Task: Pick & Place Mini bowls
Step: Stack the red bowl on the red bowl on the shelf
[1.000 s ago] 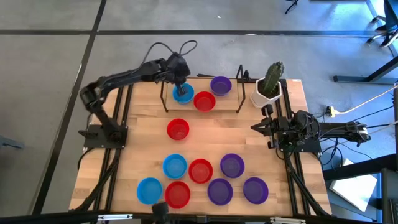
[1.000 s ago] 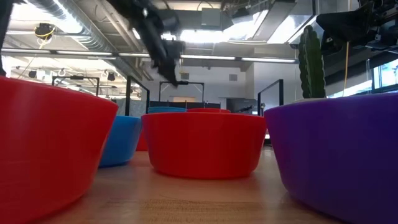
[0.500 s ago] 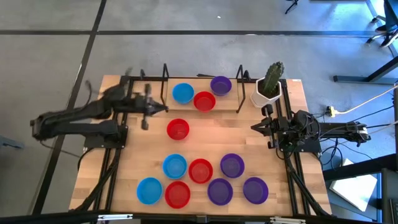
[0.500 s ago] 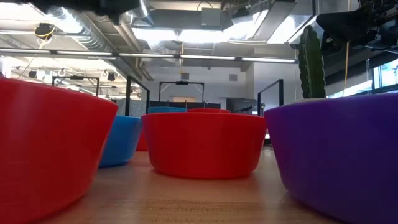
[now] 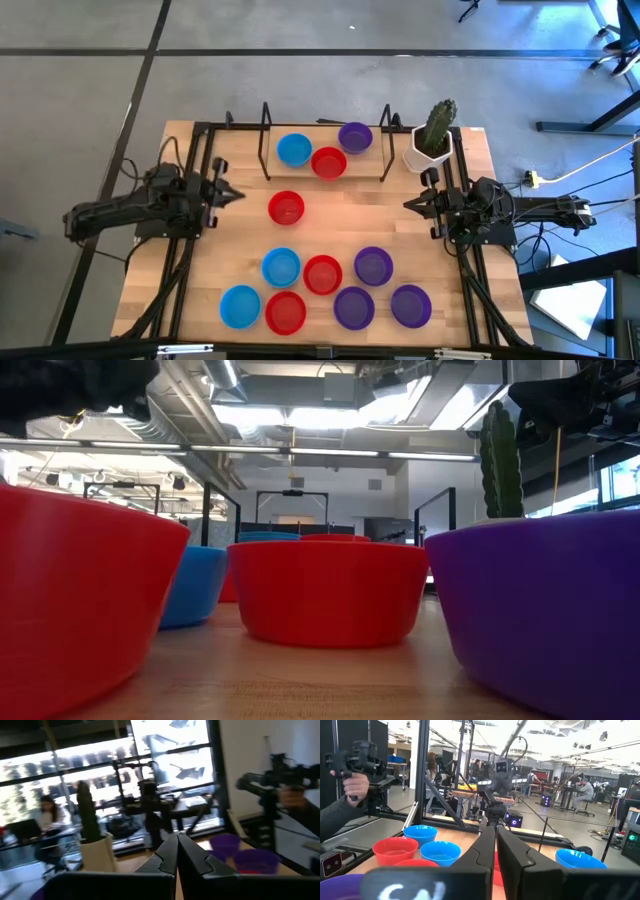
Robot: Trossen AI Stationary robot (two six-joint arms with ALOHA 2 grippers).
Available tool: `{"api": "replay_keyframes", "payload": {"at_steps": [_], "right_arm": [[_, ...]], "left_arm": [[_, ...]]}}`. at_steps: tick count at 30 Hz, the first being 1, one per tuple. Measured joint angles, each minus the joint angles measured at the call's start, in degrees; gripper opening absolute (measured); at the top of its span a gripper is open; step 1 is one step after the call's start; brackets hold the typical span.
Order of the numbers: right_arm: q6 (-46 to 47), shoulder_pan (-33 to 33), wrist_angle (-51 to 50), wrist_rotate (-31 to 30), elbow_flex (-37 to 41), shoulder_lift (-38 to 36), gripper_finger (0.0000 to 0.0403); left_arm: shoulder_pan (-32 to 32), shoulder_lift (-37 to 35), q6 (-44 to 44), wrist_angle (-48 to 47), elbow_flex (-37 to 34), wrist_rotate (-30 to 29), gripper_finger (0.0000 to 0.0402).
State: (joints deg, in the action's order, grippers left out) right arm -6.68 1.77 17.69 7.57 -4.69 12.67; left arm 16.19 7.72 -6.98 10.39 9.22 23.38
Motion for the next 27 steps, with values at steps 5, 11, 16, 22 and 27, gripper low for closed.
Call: {"api": "replay_keyframes", "payload": {"at_steps": [5, 11, 16, 22, 27], "right_arm": [[0.24, 0.01, 0.0, 0.0, 0.0, 0.02, 0.0021], [0.22, -0.01, 0.0, 0.0, 0.0, 0.02, 0.0021], [-0.02, -0.01, 0.0, 0.0, 0.0, 0.02, 0.0021], [-0.02, -0.01, 0.0, -0.39, 0.0, 0.0, 0.0021], [0.04, 0.0, 0.0, -0.46, 0.0, 0.0, 0.0021]], "left_arm": [[-3.08, -2.69, -4.48, -0.14, -3.15, 2.03, 0.0002], [-3.83, -5.7, -4.83, -7.79, 0.05, 6.4, 0.0002], [-3.83, -7.69, -6.86, -13.7, 1.51, 6.3, 0.0001], [-3.83, -7.21, -7.15, -14.17, -0.43, 2.77, 0.0002], [-3.83, -7.25, -7.18, -13.79, -1.01, 1.83, 0.0003]]}}
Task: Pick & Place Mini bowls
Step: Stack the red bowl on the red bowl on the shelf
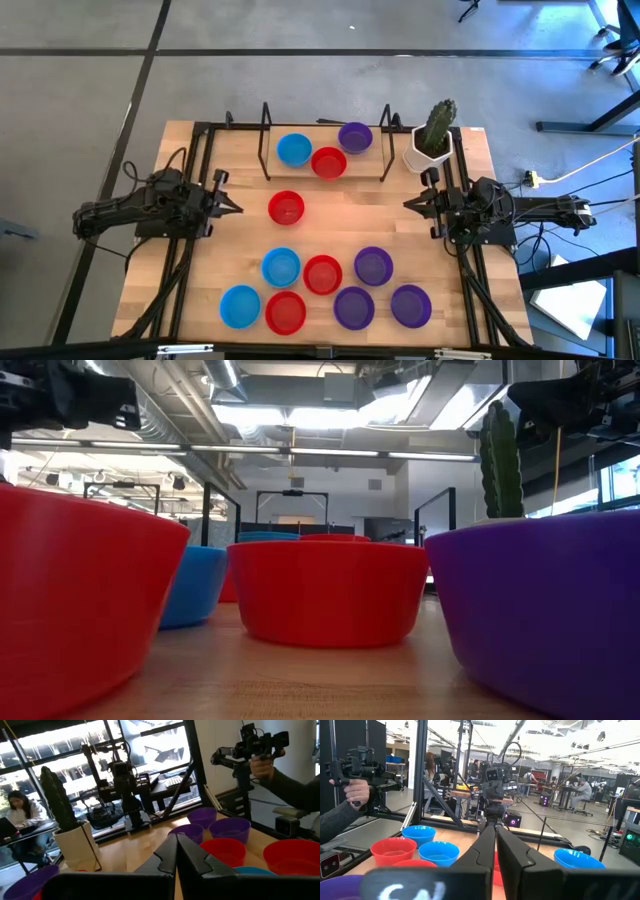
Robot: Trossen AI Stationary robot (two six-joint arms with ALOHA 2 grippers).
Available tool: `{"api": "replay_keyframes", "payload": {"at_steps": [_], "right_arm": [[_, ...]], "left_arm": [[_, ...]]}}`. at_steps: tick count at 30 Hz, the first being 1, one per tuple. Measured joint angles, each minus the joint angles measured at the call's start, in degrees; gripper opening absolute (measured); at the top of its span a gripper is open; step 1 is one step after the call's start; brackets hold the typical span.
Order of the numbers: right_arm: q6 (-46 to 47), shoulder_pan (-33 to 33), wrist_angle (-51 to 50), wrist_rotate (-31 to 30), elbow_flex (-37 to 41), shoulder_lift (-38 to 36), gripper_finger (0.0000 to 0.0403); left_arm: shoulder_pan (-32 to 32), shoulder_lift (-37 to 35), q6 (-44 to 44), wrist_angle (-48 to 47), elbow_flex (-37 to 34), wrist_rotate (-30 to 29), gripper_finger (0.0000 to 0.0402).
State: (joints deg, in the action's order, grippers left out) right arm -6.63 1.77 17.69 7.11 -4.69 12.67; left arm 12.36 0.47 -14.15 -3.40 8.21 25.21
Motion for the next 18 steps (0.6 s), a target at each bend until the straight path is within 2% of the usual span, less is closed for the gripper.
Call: {"api": "replay_keyframes", "payload": {"at_steps": [18], "right_arm": [[-2.6, -0.01, -0.18, -0.01, 0.0, 0.03, 0.0021]], "left_arm": [[0.0, 0.0, 0.99, 2.8, 0.0, -0.07, 0.0004]]}}
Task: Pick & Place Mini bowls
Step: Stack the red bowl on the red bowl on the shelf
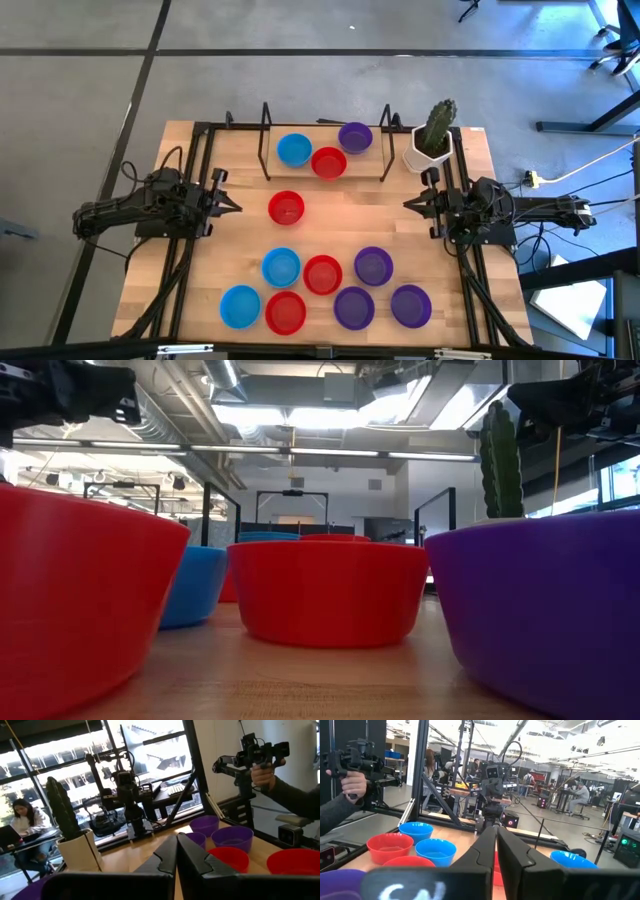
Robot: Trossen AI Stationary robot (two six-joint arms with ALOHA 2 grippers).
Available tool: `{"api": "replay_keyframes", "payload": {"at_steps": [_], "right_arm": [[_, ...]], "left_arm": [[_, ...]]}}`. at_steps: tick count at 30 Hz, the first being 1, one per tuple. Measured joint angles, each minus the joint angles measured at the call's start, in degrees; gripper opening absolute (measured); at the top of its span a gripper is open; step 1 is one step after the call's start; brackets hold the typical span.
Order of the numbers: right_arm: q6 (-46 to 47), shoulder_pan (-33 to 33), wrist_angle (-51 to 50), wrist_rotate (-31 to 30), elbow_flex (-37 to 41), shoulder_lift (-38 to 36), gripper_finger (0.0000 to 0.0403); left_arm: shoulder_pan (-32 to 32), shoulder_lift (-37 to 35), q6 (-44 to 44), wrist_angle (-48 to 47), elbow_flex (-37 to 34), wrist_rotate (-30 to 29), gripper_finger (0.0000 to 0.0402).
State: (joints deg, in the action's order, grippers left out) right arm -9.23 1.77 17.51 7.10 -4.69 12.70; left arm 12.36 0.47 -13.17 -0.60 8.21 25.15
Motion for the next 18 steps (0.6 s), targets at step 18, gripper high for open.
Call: {"api": "replay_keyframes", "payload": {"at_steps": [18], "right_arm": [[0.41, -0.01, -0.22, -2.09, 0.0, 1.49, 0.0006]], "left_arm": [[0.0, 0.02, 0.39, 0.42, 0.0, -0.05, 0.0003]]}}
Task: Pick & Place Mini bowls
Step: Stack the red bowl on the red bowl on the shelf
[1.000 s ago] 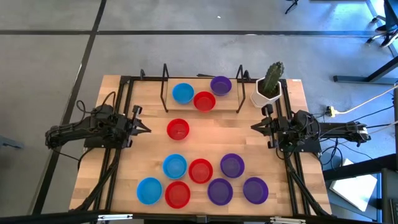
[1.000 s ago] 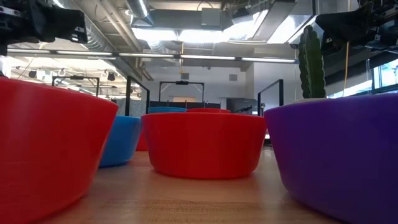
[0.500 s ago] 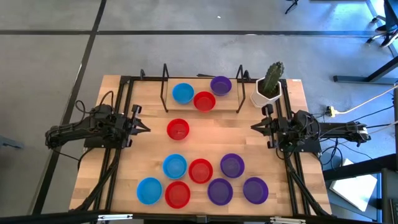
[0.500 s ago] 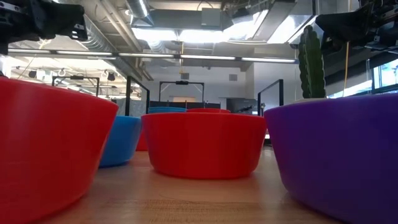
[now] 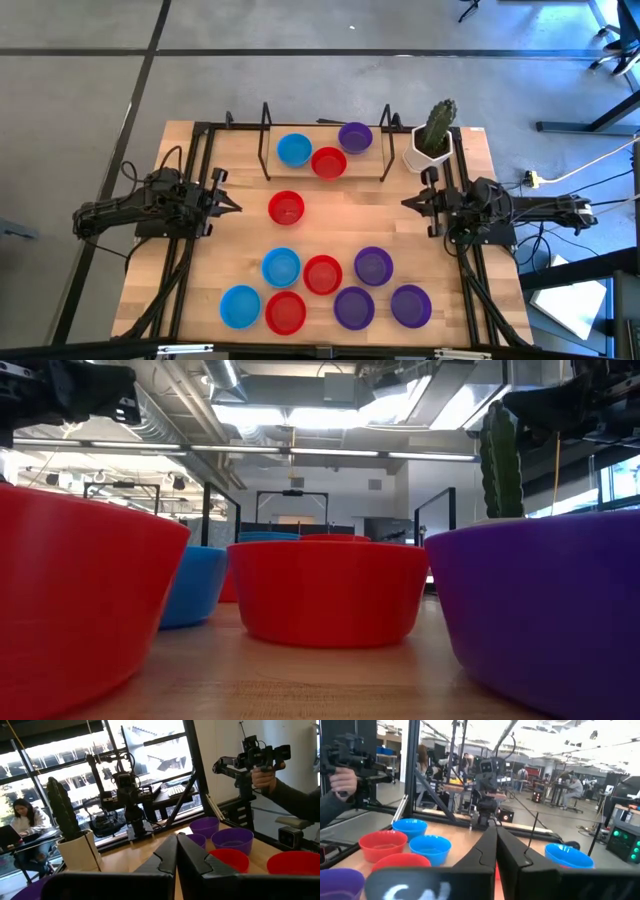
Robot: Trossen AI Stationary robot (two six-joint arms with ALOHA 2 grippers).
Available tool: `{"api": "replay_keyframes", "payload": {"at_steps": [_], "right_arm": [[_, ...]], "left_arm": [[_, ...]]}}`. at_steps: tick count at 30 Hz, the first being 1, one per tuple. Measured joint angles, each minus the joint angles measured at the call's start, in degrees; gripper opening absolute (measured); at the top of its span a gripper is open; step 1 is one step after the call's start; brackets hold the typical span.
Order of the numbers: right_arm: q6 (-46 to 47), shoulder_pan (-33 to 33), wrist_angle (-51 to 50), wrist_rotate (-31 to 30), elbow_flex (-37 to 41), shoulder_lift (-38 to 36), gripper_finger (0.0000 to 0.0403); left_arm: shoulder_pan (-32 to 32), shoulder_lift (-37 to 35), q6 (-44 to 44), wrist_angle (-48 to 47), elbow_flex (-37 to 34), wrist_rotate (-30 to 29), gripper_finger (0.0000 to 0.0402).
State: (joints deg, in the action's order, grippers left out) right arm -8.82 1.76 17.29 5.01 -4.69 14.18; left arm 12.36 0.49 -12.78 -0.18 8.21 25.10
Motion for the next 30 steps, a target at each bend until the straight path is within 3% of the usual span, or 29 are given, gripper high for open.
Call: {"api": "replay_keyframes", "payload": {"at_steps": [8, 13, 18, 23, 30], "right_arm": [[1.53, -0.02, 5.03, -6.87, -0.59, 8.84, 0.0003], [6.29, -0.61, 3.6, -7.38, -9.71, 21.84, 0.0002], [5.4, -0.41, -0.18, -10.4, -22.17, 38.01, 0.0002], [4.29, 0.55, -16.9, -6.0, -40.96, 54.2, 0.0003], [-6.64, 0.22, -33.76, -1.64, -64.52, 74.84, 0.0027]], "left_arm": [[0.0, 0.0, 0.0, 0.5, 0.0, -0.13, 0.0007], [0.0, 0.02, -1.87, 1.57, 0.0, -0.13, 0.0006], [0.0, 0.02, -1.43, 1.81, 0.0, -0.13, 0.0002], [0.0, 0.02, -1.33, 1.68, 0.0, -0.13, 0.0005], [0.0, 0.09, -0.43, 1.61, 0.0, -0.14, 0.0006]]}}
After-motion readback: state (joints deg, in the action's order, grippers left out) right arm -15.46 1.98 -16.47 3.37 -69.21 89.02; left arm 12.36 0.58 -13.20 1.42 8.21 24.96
